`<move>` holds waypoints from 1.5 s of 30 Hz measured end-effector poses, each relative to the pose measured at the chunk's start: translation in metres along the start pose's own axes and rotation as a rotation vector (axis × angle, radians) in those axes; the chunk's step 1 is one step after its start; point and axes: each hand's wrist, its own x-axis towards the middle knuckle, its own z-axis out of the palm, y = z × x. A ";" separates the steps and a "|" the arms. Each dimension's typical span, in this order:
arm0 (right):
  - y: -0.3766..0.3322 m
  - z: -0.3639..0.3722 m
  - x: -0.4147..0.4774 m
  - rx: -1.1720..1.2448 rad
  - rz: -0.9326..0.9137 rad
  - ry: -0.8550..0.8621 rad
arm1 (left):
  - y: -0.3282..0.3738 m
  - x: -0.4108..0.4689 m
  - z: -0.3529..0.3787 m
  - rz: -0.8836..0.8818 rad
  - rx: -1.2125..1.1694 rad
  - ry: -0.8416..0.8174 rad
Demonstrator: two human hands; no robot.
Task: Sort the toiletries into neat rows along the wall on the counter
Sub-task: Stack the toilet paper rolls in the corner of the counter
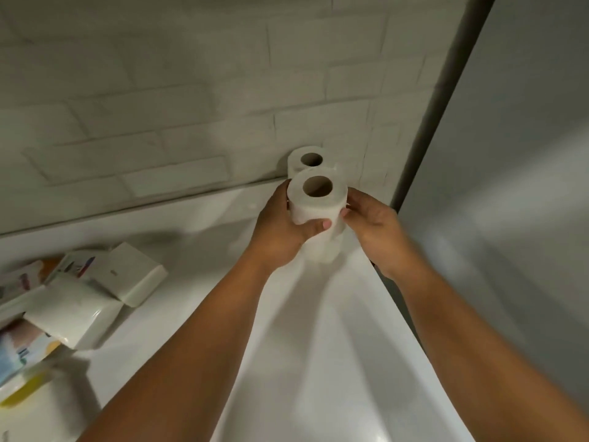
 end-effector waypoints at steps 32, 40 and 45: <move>0.042 0.012 0.043 0.087 0.250 0.156 | -0.046 0.027 0.058 -0.178 0.267 0.022; 0.000 0.017 0.024 -0.057 0.043 0.342 | -0.035 -0.001 0.014 -0.198 0.298 0.025; -0.032 0.059 -0.001 -0.226 -0.185 0.350 | -0.036 -0.039 -0.042 -0.145 0.288 0.173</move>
